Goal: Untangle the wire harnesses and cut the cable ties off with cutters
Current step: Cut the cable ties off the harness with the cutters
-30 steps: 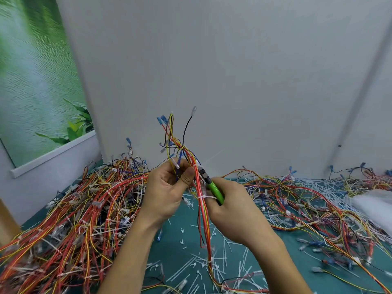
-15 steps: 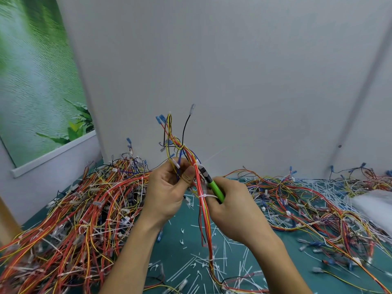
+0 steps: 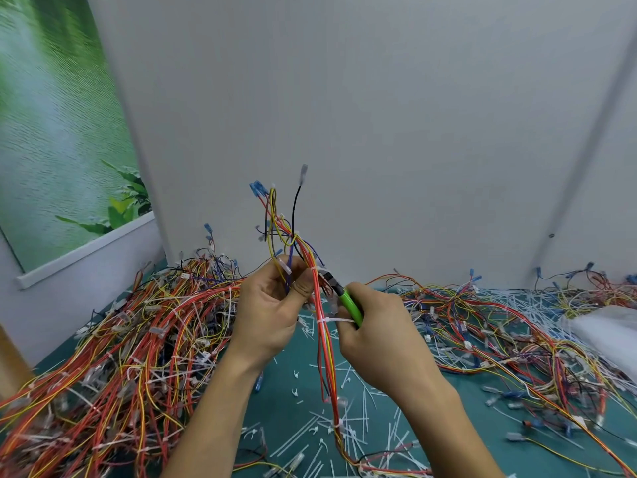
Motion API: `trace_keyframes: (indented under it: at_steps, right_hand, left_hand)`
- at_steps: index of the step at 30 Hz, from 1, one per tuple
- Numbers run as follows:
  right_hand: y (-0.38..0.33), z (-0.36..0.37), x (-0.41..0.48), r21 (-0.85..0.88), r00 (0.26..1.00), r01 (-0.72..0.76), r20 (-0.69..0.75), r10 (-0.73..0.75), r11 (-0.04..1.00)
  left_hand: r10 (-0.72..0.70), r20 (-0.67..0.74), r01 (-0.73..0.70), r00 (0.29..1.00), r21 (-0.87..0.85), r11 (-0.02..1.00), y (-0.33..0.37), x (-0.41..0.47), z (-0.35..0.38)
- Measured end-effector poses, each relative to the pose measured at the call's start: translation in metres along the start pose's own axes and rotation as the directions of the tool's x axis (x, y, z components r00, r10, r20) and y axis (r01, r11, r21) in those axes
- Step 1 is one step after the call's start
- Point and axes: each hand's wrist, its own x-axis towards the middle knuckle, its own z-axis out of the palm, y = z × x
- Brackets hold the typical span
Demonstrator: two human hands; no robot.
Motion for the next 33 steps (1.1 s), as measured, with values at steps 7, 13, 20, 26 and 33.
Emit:
trace_keyframes:
  at_steps: [7,13,20,26,33]
  right_hand:
    - [0.0008,0.0033,0.0002,-0.035,1.000,0.024,0.017,-0.023,0.999]
    - [0.0027,0.0003,0.0009,0.031,1.000,0.006,0.007,-0.006,1.000]
    - [0.0028,0.0015,0.0002,0.014,0.999,0.006,0.049,-0.007,1.000]
    - [0.0037,0.0020,0.0007,0.040,1.000,-0.011,0.027,0.010,0.999]
    - [0.0065,-0.0019,0.0025,0.009,1.000,-0.004,0.023,0.004,1.000]
  left_hand:
    - [0.007,-0.004,-0.007,1.000,0.019,1.000,0.0007,-0.0003,-0.0005]
    - [-0.007,0.002,0.007,1.000,0.018,1.000,0.0046,-0.0020,0.0033]
    - [-0.043,0.000,0.043,0.999,-0.023,0.999,0.0038,-0.0035,0.0053]
    - [-0.041,-0.003,0.041,0.999,-0.029,0.999,0.0034,-0.0033,0.0051]
    - [-0.032,0.007,0.032,0.999,-0.055,0.998,0.0052,-0.0042,0.0086]
